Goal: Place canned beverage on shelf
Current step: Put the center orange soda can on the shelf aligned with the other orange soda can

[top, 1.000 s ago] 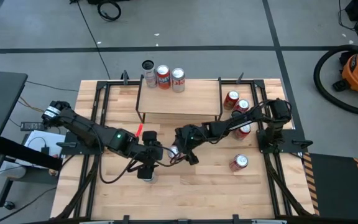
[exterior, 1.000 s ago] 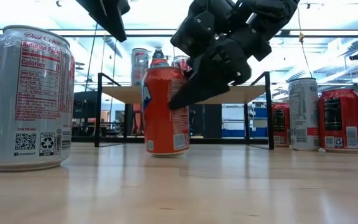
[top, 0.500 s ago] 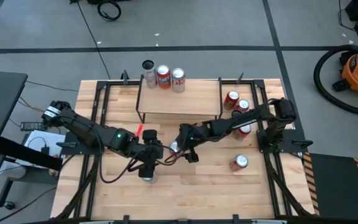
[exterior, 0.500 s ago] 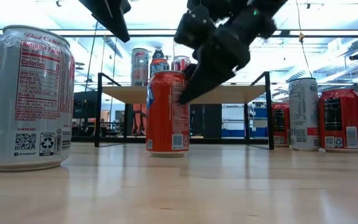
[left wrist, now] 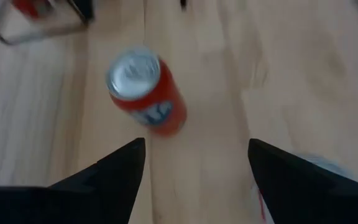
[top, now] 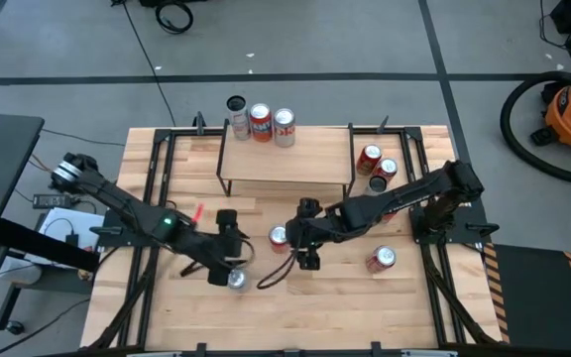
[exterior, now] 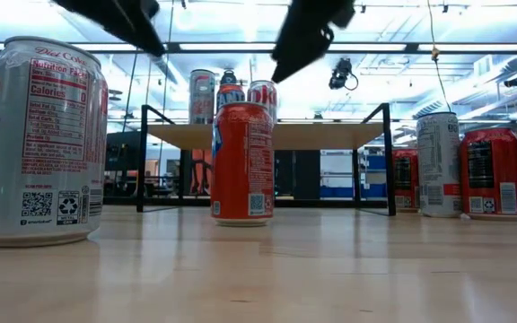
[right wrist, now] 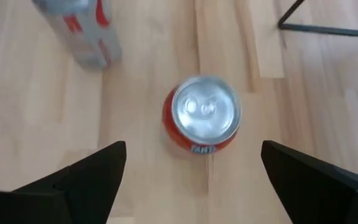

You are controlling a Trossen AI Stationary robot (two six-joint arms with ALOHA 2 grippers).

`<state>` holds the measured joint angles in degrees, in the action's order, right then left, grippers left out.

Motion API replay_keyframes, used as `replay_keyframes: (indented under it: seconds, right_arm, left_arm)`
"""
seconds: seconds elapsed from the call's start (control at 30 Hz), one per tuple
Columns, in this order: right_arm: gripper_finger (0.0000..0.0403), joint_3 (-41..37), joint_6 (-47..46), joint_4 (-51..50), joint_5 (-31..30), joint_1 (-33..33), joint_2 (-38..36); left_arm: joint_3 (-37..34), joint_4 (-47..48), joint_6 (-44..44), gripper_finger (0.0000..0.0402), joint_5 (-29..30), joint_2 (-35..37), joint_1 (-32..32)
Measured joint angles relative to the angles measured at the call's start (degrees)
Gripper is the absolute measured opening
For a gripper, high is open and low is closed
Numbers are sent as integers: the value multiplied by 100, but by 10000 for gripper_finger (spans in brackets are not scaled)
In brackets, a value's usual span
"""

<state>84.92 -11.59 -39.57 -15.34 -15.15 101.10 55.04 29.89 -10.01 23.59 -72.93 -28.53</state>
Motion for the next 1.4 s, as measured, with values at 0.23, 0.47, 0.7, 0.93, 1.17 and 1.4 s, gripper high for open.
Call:
replay_keyframes:
  seconds: [0.23,0.47,0.7,0.93,1.17,1.4]
  right_arm:
    - [381,472,-380,-377,-159,71,166]
    - [381,1608,-545,-1180,-558,176,843]
    - [381,2812,-1284,-1682,-644,197,1434]
    - [370,3150,-2204,-1774,-628,232,1626]
    - [357,3209,-2343,-1788,-816,92,1683]
    - [356,3211,-2310,-1792,-1013,68,1689]
  left_arm:
    - [-1165,-1408,489,292,88,1190,46]
    - [-1966,-2644,1333,292,231,1936,54]
    - [-2279,-3964,2754,292,229,2454,54]
    - [-2285,-3435,1870,292,225,2615,-15]
    - [-2810,-4058,1317,292,509,2608,-526]
    - [-2871,-4603,1410,292,641,2613,-569]
